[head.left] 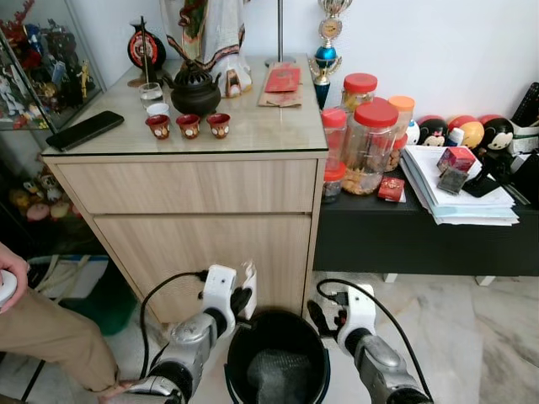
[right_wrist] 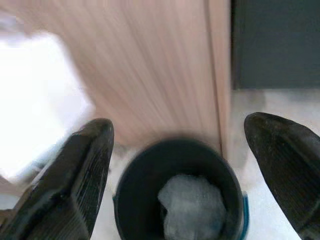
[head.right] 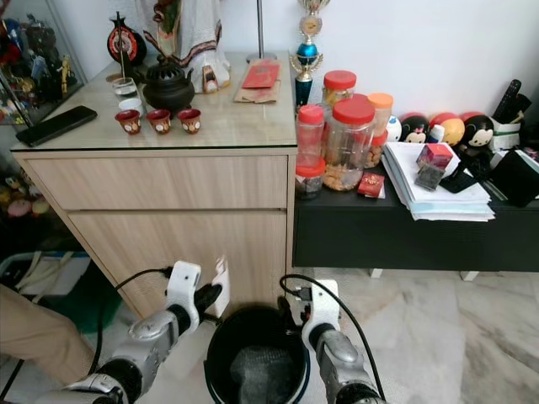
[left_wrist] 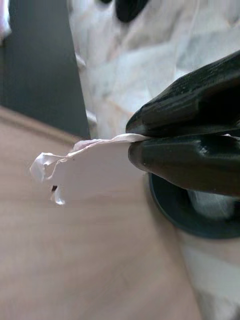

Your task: Picking trash to rubbish bin

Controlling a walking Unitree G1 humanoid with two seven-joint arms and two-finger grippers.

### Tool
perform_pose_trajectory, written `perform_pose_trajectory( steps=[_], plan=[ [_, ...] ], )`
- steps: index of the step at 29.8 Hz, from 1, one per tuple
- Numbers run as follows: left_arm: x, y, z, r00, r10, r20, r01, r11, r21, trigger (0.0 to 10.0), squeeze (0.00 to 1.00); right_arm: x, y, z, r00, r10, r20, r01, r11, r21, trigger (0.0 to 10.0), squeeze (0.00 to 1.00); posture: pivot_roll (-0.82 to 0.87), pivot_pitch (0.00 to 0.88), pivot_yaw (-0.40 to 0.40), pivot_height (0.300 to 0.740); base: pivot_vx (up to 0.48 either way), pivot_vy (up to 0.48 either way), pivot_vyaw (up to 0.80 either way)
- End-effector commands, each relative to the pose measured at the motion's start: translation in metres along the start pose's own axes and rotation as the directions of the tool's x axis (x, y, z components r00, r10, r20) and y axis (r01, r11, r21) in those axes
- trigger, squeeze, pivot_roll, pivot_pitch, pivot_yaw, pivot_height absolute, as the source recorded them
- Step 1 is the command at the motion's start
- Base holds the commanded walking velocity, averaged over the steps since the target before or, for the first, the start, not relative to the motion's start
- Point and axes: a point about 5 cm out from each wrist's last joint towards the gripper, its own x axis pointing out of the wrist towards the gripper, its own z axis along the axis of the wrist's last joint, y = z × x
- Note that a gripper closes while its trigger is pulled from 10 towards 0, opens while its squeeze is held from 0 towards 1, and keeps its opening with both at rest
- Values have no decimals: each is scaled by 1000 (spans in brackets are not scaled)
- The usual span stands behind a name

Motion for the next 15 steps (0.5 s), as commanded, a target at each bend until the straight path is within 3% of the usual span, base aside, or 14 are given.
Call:
perform_pose_trajectory(
  steps=[1, 6, 8, 15],
  plan=[
    [1, -4, 0, 1000, -26, -1, 26, 1000, -3, 10000, 0, 5, 3, 18, 997, 35, 74, -32, 999, -41, 10000, 0, -42, 107, -25, 740, 0, 0, 0],
    [-1, -8, -11, 1000, -18, -26, 17, 999, -41, 10000, 0, 4, 1, 29, 990, 75, 119, -66, 995, -77, 10000, 0, -60, 146, -52, 740, 0, 0, 0],
    [-2, -8, -14, 1000, -7, -22, 6, 998, -65, 10000, 1000, 4, 1, 31, 988, 83, 128, -73, 994, -84, 10000, 0, -61, 160, -65, 740, 0, 0, 0],
    [-5, -8, -18, 1000, -3, -15, 1, 995, -99, 10000, 1000, 3, 3, 32, 985, 108, 137, -95, 991, -97, 10000, 0, -53, 179, -79, 740, 0, 0, 0]
  ],
)
